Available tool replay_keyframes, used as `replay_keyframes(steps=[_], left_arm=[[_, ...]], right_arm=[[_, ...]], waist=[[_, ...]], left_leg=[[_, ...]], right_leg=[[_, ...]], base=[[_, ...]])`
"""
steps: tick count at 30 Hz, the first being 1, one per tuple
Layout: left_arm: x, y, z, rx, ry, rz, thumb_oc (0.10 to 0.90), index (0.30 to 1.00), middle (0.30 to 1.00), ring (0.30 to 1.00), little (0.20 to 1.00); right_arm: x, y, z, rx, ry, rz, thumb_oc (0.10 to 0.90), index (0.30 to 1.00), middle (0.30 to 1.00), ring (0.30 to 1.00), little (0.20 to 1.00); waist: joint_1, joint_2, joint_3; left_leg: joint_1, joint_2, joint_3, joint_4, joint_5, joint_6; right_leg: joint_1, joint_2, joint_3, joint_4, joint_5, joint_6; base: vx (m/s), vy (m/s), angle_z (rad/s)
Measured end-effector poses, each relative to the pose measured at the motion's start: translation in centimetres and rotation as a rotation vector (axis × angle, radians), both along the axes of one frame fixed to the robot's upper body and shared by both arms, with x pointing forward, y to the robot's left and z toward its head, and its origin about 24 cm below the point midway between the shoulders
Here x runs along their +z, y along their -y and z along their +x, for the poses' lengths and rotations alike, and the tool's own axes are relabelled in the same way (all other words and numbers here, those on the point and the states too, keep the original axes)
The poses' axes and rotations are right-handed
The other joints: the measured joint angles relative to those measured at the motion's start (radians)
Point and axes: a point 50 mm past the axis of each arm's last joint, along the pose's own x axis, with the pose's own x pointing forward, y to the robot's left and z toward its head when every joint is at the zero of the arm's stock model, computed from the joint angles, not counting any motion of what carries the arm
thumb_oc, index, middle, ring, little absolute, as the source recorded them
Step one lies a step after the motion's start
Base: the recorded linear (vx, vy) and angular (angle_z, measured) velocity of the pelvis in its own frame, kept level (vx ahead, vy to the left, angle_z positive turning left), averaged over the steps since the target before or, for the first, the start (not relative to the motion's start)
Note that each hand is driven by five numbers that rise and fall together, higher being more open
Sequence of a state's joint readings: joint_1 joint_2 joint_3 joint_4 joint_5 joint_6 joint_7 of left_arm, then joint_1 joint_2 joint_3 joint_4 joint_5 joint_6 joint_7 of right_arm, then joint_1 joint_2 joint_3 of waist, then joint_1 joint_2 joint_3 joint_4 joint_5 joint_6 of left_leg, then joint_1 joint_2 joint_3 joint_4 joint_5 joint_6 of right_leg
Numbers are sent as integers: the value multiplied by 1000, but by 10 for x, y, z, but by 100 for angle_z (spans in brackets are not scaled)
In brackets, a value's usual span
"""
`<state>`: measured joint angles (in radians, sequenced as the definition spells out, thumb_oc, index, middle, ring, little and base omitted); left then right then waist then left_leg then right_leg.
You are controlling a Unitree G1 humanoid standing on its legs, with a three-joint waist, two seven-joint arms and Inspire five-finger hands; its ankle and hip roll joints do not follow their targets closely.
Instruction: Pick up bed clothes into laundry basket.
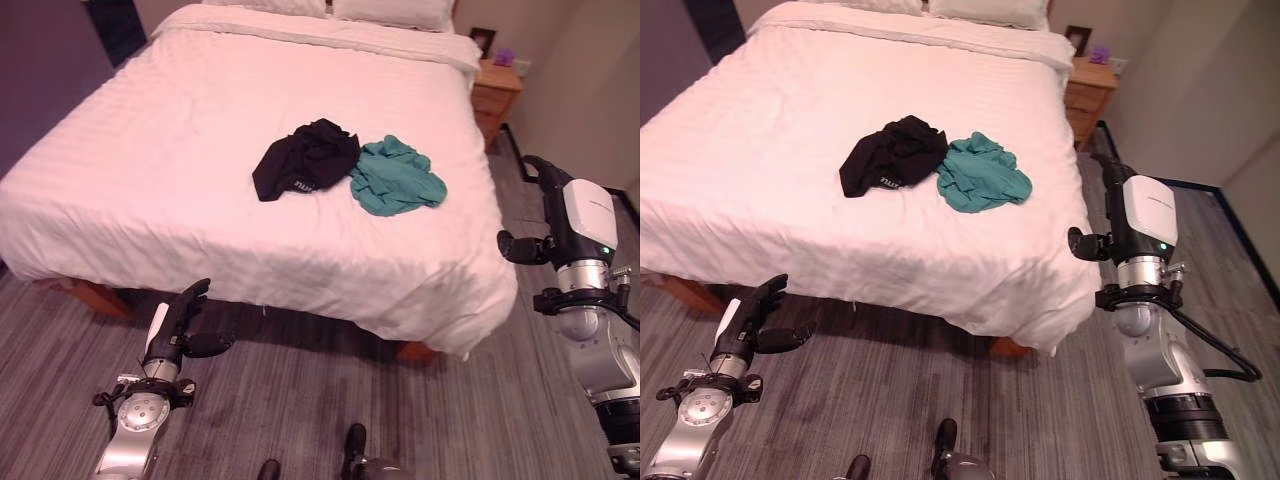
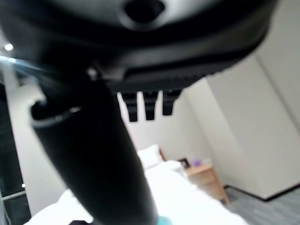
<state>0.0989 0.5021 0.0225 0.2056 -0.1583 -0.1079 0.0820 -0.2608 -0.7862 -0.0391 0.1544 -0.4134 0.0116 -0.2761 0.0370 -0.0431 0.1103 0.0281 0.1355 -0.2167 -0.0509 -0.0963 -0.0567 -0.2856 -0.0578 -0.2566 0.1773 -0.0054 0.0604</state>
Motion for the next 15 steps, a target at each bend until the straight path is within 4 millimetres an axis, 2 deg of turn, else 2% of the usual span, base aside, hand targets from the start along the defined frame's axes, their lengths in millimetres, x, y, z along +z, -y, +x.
replay_keyframes(steps=[1, 2, 3, 4, 5, 7, 9, 10, 12, 13, 14, 15], left_arm=[[-2, 1, -2, -3, -9, -3, 800, 900, 900, 900, 900], [-4, 2, -5, -3, -15, -8, 800, 900, 900, 900, 900], [-4, 1, -5, -3, -15, -9, 800, 900, 900, 900, 900], [-3, -1, -3, 11, -10, -14, 800, 900, 900, 900, 900], [-5, -4, -5, 31, -16, -20, 800, 900, 900, 900, 900], [-9, -3, -8, 39, -29, -27, 800, 900, 900, 900, 900], [-9, -2, -9, 37, -27, -30, 800, 900, 900, 900, 900], [-10, -2, -10, 37, -32, -31, 800, 900, 900, 900, 900], [-13, -2, -13, 40, -42, -35, 800, 900, 900, 900, 900], [-16, -3, -14, 44, -57, -36, 800, 900, 900, 900, 900], [-19, -2, -15, 51, -64, -47, 800, 900, 900, 900, 900], [-22, 1, -17, 52, -71, -63, 800, 900, 900, 900, 900]], right_arm=[[2, 2, 0, -1, -9, -10, 800, 900, 900, 900, 900], [5, 4, -1, -2, -15, -35, 800, 900, 900, 900, 900], [8, 7, 0, -12, -10, -49, 800, 900, 900, 900, 900], [8, 7, 4, -11, -23, -52, 800, 900, 900, 900, 900], [9, 2, 8, 9, -39, -70, 800, 900, 900, 900, 900], [6, 0, 9, 26, -46, -51, 800, 900, 900, 900, 900], [6, 0, 9, 29, -47, -41, 800, 900, 900, 900, 900], [6, -1, 9, 33, -49, -38, 800, 900, 900, 900, 900], [6, -2, 10, 42, -56, -37, 800, 900, 900, 900, 900], [6, -6, 13, 58, -50, -10, 800, 900, 900, 900, 900], [6, -8, 16, 70, -62, -17, 800, 900, 900, 900, 900], [7, -12, 19, 90, -66, -21, 800, 900, 900, 900, 900]], waist=[[-1, 12, -7], [-1, 31, -18], [5, 36, -19], [7, 18, -11], [31, 0, -1], [38, -5, 3], [51, -9, 7], [71, -15, 11], [87, -19, 16], [111, -15, 23], [126, -18, 28], [155, -4, 36]], left_leg=[[5, 15, 37, 28, 33, -22], [25, 38, 62, 32, 53, -59], [21, 37, 76, 55, 77, -77], [-9, 19, 86, 127, 73, -87], [-24, 6, 98, 192, 83, -103], [-25, 6, 129, 189, 80, -114], [-30, 1, 157, 129, 76, -109], [-55, -20, 159, 90, 72, -104], [-74, -41, 155, 43, 90, -94], [-169, -58, 151, 52, 105, -105], [-195, -72, 144, 10, 124, -111], [-269, -64, 148, -1, 169, -131]], right_leg=[[7, 5, -26, 11, -2, -23], [14, 20, -42, 15, -4, -80], [25, 25, -44, 16, -24, -90], [35, 15, -41, 11, -11, -97], [54, 6, -29, 3, -5, -114], [119, 9, -28, -60, -8, -132], [156, 14, -26, -111, 5, -131], [196, 16, -9, -172, 6, -124], [225, 17, 5, -217, 50, -116], [262, 16, 50, -259, 23, -107], [269, 8, 68, -269, 24, -107], [283, -3, 71, -270, 15, -99]], base=[[243, -80, 52], [164, -40, 36], [226, -56, 26], [183, -51, -2], [234, -58, -11], [268, -21, 9], [245, 31, 10], [205, 43, -6], [329, 68, -17], [299, 53, -32], [314, 114, -50], [316, 152, -44]])
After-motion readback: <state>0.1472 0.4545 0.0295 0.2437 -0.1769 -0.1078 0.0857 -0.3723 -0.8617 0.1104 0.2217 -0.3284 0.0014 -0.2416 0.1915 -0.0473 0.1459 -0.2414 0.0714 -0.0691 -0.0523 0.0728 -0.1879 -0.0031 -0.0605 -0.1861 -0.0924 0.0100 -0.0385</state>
